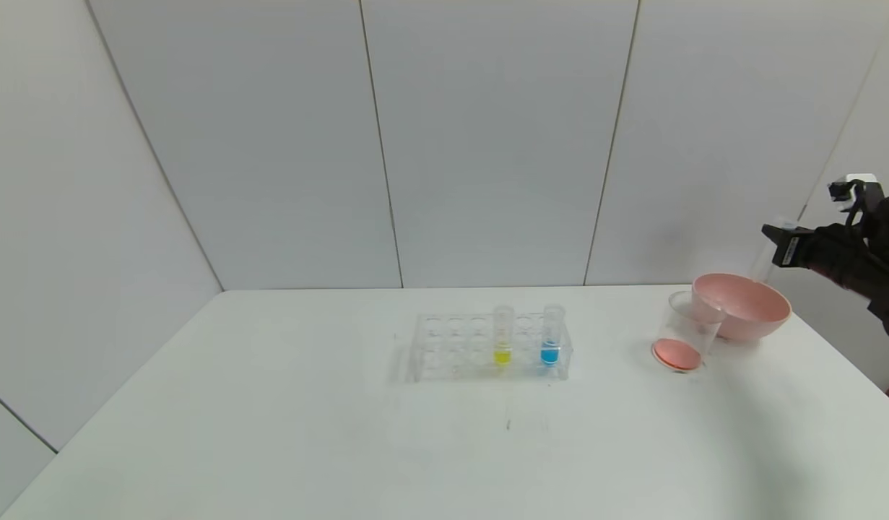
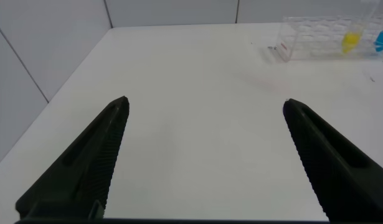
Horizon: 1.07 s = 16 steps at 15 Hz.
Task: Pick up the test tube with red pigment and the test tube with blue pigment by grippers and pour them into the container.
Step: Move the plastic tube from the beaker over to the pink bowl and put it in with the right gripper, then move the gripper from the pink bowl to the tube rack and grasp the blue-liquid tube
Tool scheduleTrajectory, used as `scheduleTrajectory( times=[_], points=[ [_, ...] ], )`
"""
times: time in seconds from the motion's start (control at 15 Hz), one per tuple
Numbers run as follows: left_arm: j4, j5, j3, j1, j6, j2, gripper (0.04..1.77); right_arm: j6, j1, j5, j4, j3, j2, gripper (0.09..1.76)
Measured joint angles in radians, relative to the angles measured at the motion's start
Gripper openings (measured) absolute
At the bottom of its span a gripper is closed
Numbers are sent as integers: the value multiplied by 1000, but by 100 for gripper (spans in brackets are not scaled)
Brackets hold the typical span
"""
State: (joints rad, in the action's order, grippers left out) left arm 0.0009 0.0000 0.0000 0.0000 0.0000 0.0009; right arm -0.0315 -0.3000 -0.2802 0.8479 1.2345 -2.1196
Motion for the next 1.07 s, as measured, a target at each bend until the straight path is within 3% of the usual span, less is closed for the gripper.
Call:
scheduleTrajectory(
  times=[0.33, 0.67, 1.07],
  points=[
    [0, 0, 0, 0, 0, 0, 176, 6, -9, -3, 21, 64, -109, 49],
    [0, 0, 0, 0, 0, 0, 176, 12, -3, 6, 21, 59, -119, 105],
    [0, 0, 0, 0, 0, 0, 176, 21, 13, 2, 26, -28, -52, 140]
  ],
)
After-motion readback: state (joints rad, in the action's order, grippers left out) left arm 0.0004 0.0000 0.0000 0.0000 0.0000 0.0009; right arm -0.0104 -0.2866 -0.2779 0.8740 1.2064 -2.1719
